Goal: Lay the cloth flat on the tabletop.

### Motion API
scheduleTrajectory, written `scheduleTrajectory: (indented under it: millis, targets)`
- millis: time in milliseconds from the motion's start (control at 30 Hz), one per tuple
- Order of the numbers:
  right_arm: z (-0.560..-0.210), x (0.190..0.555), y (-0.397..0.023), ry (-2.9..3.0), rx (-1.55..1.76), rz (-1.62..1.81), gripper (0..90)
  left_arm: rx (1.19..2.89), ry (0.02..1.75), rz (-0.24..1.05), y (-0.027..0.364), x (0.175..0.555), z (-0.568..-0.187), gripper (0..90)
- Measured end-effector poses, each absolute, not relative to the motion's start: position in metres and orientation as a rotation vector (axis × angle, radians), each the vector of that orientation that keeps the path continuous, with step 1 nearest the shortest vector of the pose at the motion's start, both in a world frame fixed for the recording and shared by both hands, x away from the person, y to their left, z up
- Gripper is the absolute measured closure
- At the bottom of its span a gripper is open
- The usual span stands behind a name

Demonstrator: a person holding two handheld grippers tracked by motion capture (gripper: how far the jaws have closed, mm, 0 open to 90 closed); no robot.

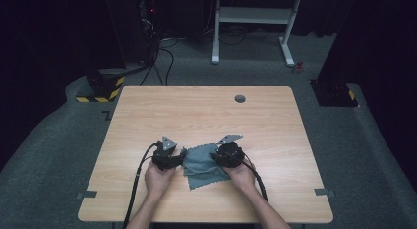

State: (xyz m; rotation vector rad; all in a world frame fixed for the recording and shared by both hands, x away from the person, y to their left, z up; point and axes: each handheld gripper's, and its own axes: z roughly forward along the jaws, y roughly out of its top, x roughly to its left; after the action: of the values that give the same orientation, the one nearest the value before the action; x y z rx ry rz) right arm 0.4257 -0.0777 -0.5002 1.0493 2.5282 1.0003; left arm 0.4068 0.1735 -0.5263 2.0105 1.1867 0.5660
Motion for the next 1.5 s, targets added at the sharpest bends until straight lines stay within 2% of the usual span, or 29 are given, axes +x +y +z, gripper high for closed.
scheduleTrajectory:
  millis: [67,100,133,167,200,333,367,533,833,1200,1400,1500]
  targets:
    - [-0.504,0.431,-0.073,2.556,1.054,0.979,77.1,2.024,1.149,0.562,0.172,0.405,-0.526,57.2]
    - [-0.504,0.431,-0.073,2.556,1.054,0.979,77.1,2.024,1.149,0.562,0.172,0.405,-0.526,63.1]
    - [-0.504,0.431,-0.071,2.569,1.049,0.971,82.0,2.038,1.128,0.561,0.171,0.404,-0.526,63.1]
    - [-0.504,0.431,-0.071,2.576,1.029,0.963,86.8,2.05,1.107,0.571,0.17,0.403,-0.526,67.2]
    - [-0.504,0.429,-0.072,2.577,1.015,0.955,89.0,2.068,1.074,0.578,0.167,0.402,-0.525,75.7]
    - [-0.495,0.427,-0.083,2.522,1.007,0.98,89.5,2.061,1.067,0.542,0.167,0.402,-0.526,87.6]
    - [-0.492,0.426,-0.087,2.504,1.006,0.993,89.5,2.038,1.088,0.491,0.17,0.404,-0.526,88.1]
    - [-0.481,0.427,-0.111,2.413,1.038,1.022,89.6,2.002,1.116,0.423,0.177,0.411,-0.525,88.7]
    - [-0.475,0.438,-0.153,2.266,1.152,1.049,89.6,2.023,1.082,0.472,0.167,0.428,-0.508,88.7]
    - [-0.491,0.463,-0.153,2.198,1.214,0.979,89.6,2.036,1.138,0.532,0.152,0.473,-0.507,88.4]
    - [-0.505,0.476,-0.16,2.169,1.288,0.923,89.3,2.079,1.182,0.556,0.148,0.486,-0.515,83.3]
    - [-0.508,0.479,-0.163,2.164,1.32,0.906,88.9,2.081,1.208,0.547,0.15,0.487,-0.517,75.1]
